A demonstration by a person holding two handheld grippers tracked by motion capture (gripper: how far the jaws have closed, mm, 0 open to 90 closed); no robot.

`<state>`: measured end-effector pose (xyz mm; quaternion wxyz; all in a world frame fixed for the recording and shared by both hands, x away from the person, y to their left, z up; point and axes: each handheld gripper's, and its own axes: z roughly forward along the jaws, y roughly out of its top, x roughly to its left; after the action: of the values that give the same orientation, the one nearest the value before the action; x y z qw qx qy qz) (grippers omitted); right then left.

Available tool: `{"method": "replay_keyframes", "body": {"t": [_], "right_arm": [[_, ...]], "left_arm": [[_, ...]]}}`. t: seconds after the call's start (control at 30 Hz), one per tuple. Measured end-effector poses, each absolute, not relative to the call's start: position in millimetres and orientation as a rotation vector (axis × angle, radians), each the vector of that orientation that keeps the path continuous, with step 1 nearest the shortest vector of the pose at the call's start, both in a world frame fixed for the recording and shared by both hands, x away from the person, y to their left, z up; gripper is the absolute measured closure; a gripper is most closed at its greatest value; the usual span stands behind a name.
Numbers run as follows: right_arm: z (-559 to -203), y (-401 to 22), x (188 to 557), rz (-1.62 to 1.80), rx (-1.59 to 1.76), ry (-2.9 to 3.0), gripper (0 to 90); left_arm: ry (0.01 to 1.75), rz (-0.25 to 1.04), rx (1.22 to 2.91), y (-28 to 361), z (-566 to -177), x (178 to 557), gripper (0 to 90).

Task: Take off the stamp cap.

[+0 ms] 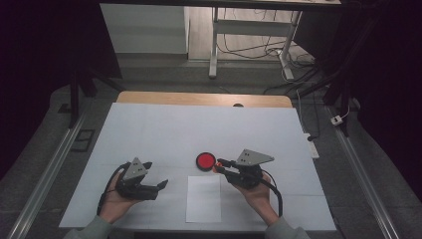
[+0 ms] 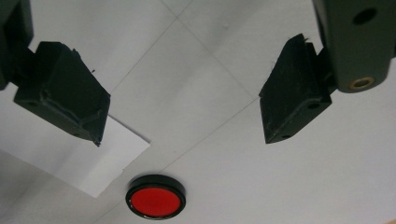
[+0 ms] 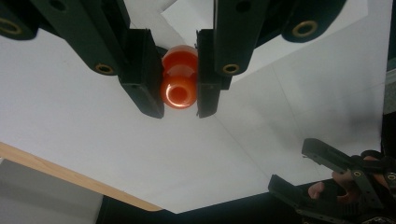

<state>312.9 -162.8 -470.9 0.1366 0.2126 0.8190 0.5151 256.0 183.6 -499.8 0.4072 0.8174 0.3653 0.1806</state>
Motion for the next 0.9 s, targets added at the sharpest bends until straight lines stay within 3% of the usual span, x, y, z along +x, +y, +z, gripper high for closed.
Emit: {"method": "replay_keyframes", "body": {"t": [0.9], "right_arm": [[-470, -163, 313, 1.495, 0.615, 2.367, 71.5]], "left_arm": [[0.884, 0.418, 2.09, 161, -496, 271, 16.8]]}}
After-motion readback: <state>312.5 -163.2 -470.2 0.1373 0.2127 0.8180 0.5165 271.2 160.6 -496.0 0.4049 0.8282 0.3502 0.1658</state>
